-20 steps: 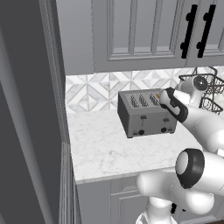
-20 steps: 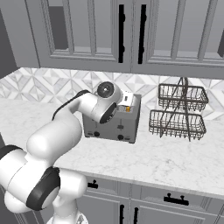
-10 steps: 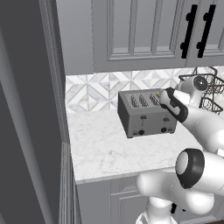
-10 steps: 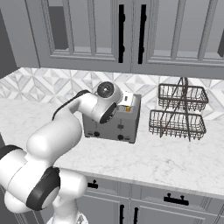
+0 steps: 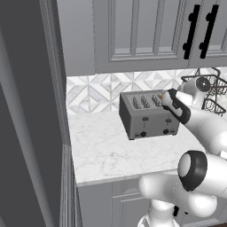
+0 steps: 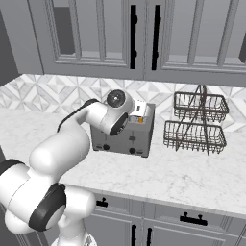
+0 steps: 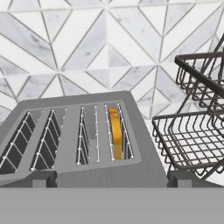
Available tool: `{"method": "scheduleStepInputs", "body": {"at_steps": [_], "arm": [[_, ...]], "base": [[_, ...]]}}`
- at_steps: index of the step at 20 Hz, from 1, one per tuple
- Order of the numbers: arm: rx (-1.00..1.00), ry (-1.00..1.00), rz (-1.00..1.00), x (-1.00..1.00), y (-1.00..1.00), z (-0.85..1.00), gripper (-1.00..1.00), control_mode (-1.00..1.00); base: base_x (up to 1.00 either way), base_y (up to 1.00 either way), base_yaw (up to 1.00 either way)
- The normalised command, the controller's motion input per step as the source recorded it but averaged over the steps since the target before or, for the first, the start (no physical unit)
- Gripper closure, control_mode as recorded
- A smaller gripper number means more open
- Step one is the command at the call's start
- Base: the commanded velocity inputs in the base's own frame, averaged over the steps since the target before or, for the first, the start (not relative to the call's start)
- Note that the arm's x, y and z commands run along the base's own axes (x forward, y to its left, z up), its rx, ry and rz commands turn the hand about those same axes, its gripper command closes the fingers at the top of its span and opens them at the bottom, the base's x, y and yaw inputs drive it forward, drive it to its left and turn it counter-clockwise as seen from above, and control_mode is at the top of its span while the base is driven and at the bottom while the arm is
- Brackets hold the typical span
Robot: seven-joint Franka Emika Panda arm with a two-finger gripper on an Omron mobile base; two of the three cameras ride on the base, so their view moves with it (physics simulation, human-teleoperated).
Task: Start the toaster. Once the lever pops up, take the bread to the plate on the dining counter.
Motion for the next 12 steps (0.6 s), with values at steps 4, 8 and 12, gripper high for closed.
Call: {"method": "scheduleStepInputs", "body": {"at_steps": [4,8,12], "arm": [[0.00,0.00,0.00,0.00,0.00,0.00,-1.00,-1.00],[0.00,0.00,0.00,0.00,0.00,0.00,-1.00,-1.00],[0.00,0.00,0.00,0.00,0.00,0.00,-1.00,-1.00]], "base": [[0.00,0.00,0.00],[0.00,0.00,0.00],[0.00,0.00,0.00]]}}
